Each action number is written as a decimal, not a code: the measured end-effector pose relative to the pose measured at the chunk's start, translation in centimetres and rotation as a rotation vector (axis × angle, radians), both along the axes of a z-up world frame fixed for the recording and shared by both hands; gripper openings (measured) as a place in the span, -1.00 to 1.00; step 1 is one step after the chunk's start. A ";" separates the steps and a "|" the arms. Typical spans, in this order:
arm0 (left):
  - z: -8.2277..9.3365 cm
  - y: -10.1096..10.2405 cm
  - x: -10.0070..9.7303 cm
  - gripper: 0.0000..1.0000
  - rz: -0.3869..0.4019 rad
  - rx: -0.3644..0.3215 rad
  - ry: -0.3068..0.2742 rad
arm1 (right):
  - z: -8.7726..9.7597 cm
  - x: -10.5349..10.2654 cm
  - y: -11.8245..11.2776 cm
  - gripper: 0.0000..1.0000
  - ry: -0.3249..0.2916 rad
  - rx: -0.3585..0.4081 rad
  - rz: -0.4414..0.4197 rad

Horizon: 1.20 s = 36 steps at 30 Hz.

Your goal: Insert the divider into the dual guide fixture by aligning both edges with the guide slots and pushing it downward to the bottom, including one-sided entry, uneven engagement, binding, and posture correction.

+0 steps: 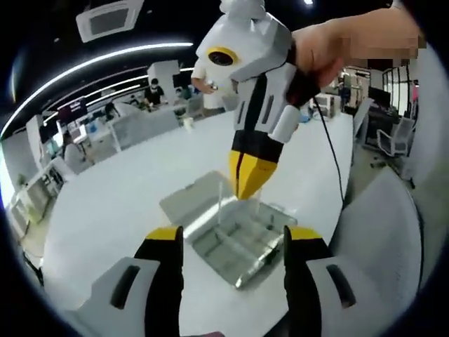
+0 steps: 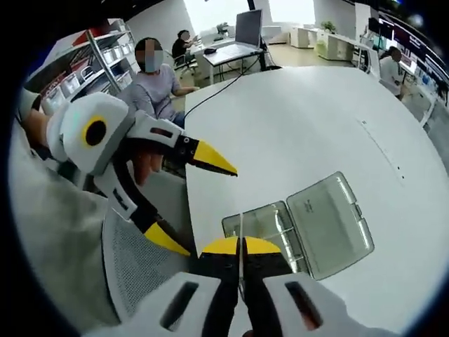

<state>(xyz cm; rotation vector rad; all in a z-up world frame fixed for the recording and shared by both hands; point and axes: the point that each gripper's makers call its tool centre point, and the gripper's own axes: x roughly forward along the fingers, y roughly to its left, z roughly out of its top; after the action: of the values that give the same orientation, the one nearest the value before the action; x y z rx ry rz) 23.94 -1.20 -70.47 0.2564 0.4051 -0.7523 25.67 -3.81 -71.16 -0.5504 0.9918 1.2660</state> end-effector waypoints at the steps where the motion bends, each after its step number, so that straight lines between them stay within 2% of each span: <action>1: 0.0 0.1 0.0 0.14 0.002 -0.002 0.000 | 0.0 0.0 0.0 -1.00 0.001 -0.003 0.003; 7: -0.4 0.4 -0.6 0.24 0.002 -0.016 0.022 | -0.5 -0.3 0.2 -1.00 -0.015 -0.032 0.054; 10: -0.6 0.7 -0.8 0.30 0.012 -0.050 0.050 | -0.9 -0.4 0.3 -1.00 -0.024 -0.052 0.076; 17: -1.0 1.1 -1.3 0.34 0.017 -0.058 0.071 | -2.0 -0.5 0.5 -1.00 -0.049 -0.101 0.138; 24: -1.3 1.3 -1.6 0.40 0.027 -0.100 0.112 | -2.7 -0.2 1.0 -1.00 -0.061 -0.126 0.173; 36: -1.5 2.0 -1.9 0.37 0.051 -0.133 0.142 | -4.1 -0.1 2.0 -1.00 -0.068 -0.164 0.229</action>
<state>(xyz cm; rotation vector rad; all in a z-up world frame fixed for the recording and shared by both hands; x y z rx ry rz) 22.04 0.79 -71.95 0.0682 0.4918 -0.7467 25.56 -1.82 -75.28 -0.8490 1.0017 1.3649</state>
